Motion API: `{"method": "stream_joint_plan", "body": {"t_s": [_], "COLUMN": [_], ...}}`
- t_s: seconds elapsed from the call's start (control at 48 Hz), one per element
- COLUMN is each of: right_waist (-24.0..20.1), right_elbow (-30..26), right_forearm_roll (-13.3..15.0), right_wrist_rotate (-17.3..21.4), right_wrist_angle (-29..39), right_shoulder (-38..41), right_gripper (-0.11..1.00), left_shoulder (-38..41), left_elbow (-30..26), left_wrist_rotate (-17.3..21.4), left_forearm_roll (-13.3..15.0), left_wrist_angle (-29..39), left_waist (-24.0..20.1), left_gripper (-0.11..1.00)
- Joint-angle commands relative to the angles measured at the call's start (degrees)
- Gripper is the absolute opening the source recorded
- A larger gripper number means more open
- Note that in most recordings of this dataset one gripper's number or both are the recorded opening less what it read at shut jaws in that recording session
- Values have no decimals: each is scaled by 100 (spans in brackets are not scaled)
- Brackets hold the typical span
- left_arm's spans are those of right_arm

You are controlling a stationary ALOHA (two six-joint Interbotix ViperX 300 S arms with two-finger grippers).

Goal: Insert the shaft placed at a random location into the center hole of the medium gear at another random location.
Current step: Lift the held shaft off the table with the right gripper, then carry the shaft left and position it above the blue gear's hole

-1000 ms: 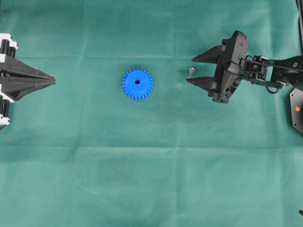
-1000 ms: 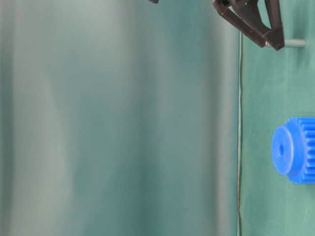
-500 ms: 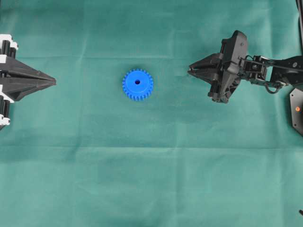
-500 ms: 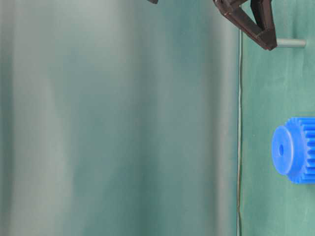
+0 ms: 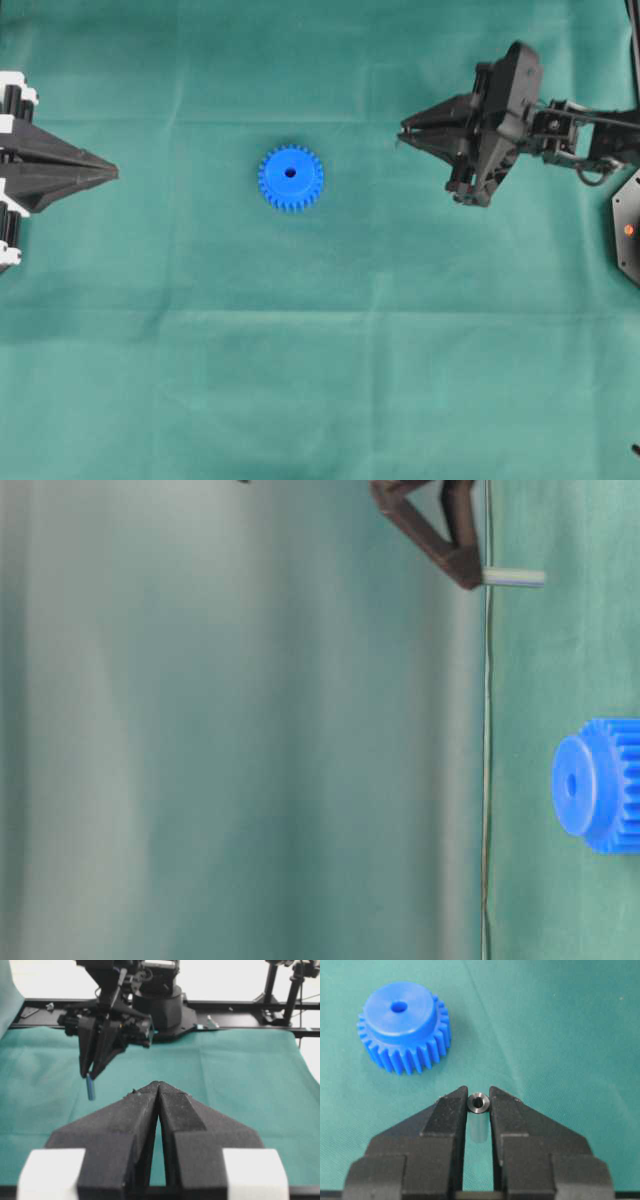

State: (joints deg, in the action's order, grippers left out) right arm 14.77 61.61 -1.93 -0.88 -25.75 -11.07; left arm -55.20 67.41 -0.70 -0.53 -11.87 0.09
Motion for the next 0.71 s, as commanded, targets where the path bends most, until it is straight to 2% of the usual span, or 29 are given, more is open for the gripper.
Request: {"method": "stream_joint_plan", "body": {"t_s": [0.0, 0.459, 0.688], "right_waist": [18, 9, -149], "right_elbow": [-167, -229, -633], "right_forearm_roll": [9, 9, 9], "right_wrist_rotate": [-97, -88, -88], "right_wrist_angle": [246, 352, 352], "right_shoulder": [-308, -290, 88], "right_gripper": [13, 13, 13], "left_shoulder": [53, 53, 53], "left_elbow": [-123, -132, -123], "left_wrist_rotate": [-9, -9, -9], "left_forearm_roll": [-9, -18, -18], "left_wrist_angle": [-26, -26, -35], "left_waist": [-9, -9, -9], "left_gripper": [0, 0, 0]}}
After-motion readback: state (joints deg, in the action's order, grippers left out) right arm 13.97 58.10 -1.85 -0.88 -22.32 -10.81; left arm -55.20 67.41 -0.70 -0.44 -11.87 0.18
